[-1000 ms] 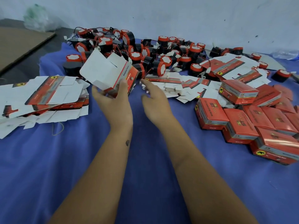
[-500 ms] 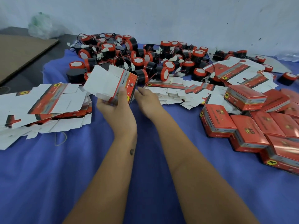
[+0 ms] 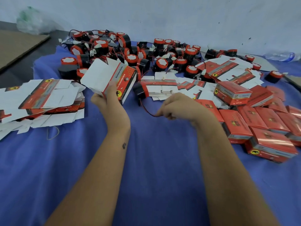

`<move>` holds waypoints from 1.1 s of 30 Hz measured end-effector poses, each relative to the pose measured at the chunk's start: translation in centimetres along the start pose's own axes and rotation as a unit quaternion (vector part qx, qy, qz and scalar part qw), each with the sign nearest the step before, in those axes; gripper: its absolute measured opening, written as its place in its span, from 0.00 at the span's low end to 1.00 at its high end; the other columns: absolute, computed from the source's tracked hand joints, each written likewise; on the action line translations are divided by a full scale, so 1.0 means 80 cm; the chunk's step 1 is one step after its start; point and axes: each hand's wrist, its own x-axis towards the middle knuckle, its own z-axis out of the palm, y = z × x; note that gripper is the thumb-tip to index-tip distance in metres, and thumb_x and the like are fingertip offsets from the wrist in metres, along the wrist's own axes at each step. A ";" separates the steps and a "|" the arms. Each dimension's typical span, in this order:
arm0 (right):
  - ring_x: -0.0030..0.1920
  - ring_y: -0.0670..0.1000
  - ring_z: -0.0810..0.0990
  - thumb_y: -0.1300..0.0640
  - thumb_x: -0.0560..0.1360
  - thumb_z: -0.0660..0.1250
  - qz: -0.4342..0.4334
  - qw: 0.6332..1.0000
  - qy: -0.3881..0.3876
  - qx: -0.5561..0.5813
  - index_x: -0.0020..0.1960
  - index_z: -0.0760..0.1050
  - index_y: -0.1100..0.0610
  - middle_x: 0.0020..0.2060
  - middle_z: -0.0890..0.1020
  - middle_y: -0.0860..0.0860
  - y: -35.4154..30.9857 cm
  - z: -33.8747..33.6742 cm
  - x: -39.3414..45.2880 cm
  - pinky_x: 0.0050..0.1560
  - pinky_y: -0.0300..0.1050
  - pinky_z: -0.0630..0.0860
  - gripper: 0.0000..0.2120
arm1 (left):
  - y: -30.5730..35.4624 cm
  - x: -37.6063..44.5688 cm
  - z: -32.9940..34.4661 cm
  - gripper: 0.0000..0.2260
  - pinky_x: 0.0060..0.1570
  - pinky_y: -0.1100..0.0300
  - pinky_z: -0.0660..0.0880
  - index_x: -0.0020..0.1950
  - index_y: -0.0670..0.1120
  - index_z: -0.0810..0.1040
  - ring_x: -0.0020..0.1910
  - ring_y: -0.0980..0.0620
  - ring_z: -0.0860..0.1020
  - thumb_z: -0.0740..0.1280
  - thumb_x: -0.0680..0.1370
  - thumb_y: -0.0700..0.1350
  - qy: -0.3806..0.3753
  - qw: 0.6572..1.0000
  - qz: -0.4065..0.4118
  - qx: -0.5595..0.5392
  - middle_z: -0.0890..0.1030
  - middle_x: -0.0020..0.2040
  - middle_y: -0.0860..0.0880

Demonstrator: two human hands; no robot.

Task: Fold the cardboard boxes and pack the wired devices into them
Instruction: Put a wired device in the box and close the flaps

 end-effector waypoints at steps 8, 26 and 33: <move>0.42 0.57 0.80 0.66 0.72 0.64 0.044 0.968 0.065 -0.237 0.48 0.81 0.65 0.42 0.82 0.57 0.002 -0.019 0.000 0.46 0.48 0.79 0.08 | -0.003 -0.005 0.002 0.15 0.42 0.69 0.77 0.59 0.52 0.70 0.46 0.62 0.82 0.63 0.74 0.55 -0.088 0.996 -0.011 -0.021 0.83 0.48 0.57; 0.56 0.39 0.70 0.47 0.69 0.74 -0.158 0.974 0.162 0.018 0.68 0.71 0.48 0.56 0.69 0.44 0.024 0.082 0.025 0.53 0.31 0.68 0.29 | -0.003 -0.005 0.006 0.20 0.45 0.56 0.79 0.71 0.38 0.68 0.49 0.50 0.81 0.57 0.84 0.49 -0.112 0.981 -0.118 -0.101 0.81 0.54 0.44; 0.54 0.46 0.76 0.50 0.68 0.75 -0.139 0.955 0.259 0.033 0.62 0.74 0.50 0.55 0.78 0.47 0.024 0.083 0.030 0.51 0.39 0.74 0.24 | -0.010 -0.002 0.001 0.24 0.48 0.64 0.78 0.66 0.47 0.65 0.51 0.59 0.82 0.69 0.74 0.52 -0.086 0.995 -0.046 0.023 0.80 0.56 0.51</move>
